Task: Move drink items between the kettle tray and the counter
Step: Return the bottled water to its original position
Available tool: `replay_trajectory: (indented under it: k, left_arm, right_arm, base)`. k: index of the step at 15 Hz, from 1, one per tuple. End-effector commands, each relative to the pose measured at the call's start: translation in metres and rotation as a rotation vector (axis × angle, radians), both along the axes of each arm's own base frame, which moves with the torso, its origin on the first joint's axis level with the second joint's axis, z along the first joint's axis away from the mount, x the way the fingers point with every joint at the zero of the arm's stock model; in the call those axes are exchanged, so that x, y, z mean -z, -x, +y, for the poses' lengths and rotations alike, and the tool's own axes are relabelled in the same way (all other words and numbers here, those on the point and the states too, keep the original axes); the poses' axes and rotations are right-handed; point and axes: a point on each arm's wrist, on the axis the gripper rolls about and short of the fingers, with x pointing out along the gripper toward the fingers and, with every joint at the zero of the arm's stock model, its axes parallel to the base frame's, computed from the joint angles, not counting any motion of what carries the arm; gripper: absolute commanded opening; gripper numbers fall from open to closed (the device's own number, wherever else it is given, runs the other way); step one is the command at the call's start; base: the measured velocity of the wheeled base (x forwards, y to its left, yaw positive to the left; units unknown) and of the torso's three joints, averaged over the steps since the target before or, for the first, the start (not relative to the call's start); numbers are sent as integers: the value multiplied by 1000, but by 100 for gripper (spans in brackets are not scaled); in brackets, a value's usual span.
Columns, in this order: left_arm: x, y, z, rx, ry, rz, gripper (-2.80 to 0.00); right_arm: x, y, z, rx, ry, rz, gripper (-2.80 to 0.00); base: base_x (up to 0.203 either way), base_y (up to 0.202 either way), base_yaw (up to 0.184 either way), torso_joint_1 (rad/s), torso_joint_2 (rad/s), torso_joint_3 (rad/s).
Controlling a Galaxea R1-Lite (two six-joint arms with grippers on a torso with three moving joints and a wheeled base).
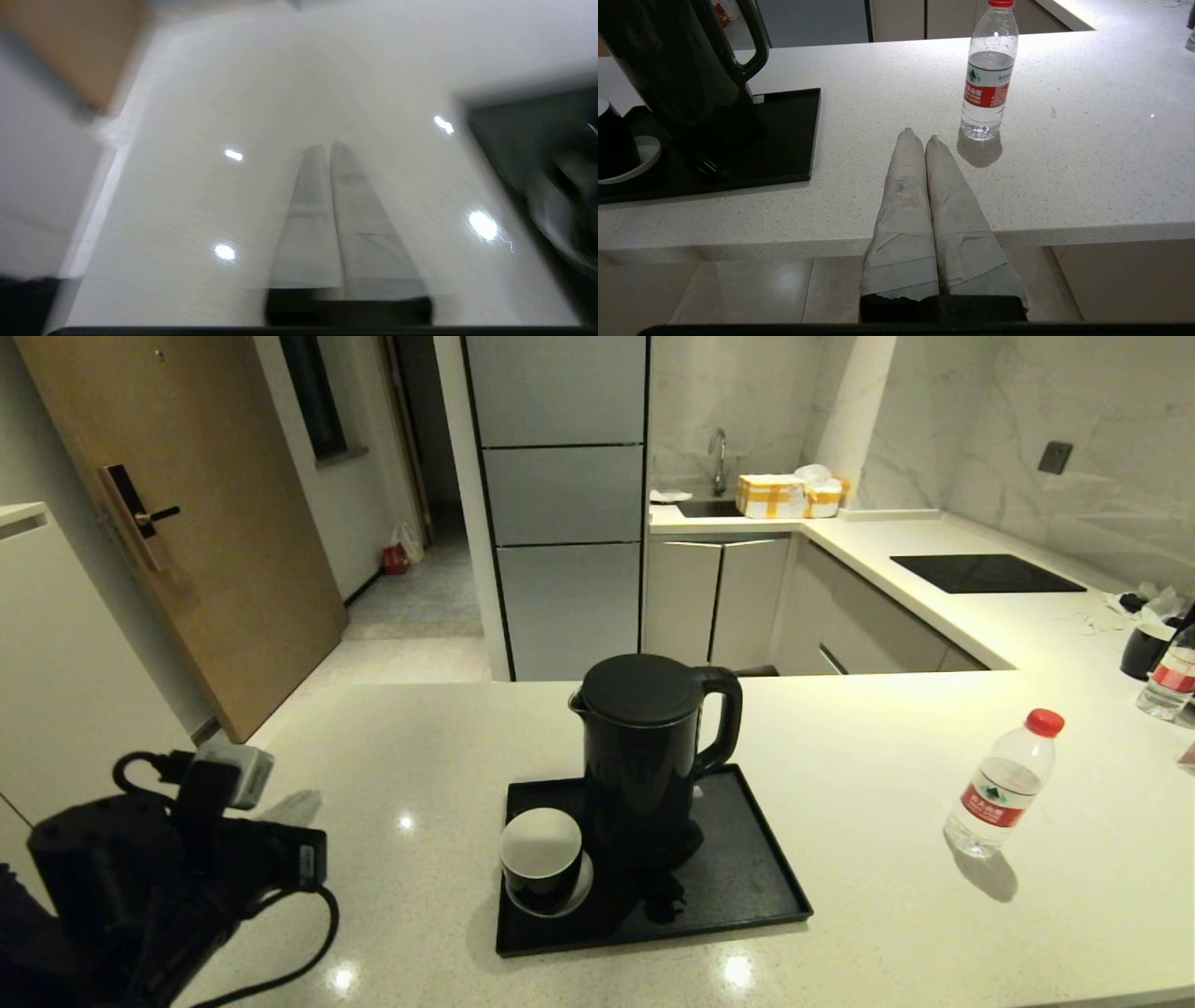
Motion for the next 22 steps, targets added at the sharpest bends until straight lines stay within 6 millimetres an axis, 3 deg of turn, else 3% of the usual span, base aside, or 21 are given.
replay_trajectory:
  k: [1, 3, 5, 6, 8, 10, 14, 16, 18, 22]
  left_arm:
    - [-79, 16, 17, -105, 30, -186, -280]
    - [-149, 61, 25, -142, 86, -178, -280]
    - [-180, 131, 26, -108, 142, -166, -280]
    - [-184, 166, 25, -91, 166, -178, -280]
    - [-172, 222, 21, -67, 197, -181, -280]
    - [-147, 258, 18, -52, 220, -138, -280]
    - [-106, 276, 17, -19, 217, -52, -280]
    - [-69, 290, 18, 36, 191, -76, -280]
    - [-28, 283, 19, 51, 175, -65, -280]
    - [3, 251, 20, 64, 129, -207, -280]
  right_arm:
    - [1, 0, 0, -1, 0, 4, -280]
    - [1, 0, 0, -1, 0, 4, -280]
    - [1, 0, 0, -1, 0, 6, -280]
    - [1, 0, 0, -1, 0, 4, -280]
    - [1, 0, 0, 1, 0, 4, -280]
    - [1, 0, 0, 0, 0, 4, -280]
    - [1, 0, 0, 0, 0, 4, -280]
    - [1, 0, 0, 0, 0, 5, -280]
    - [1, 0, 0, -1, 0, 4, -280]
    - [1, 0, 0, -1, 0, 4, -280]
  base:
    - [0, 0, 0, 0, 0, 0]
    - [0, 0, 0, 0, 0, 0]
    - [0, 0, 0, 0, 0, 0]
    - [0, 0, 0, 0, 0, 0]
    - [0, 0, 0, 0, 0, 0]
    - [0, 0, 0, 0, 0, 0]
    - [0, 0, 0, 0, 0, 0]
    - [0, 0, 0, 0, 0, 0]
    - [0, 0, 0, 0, 0, 0]
    - [0, 0, 0, 0, 0, 0]
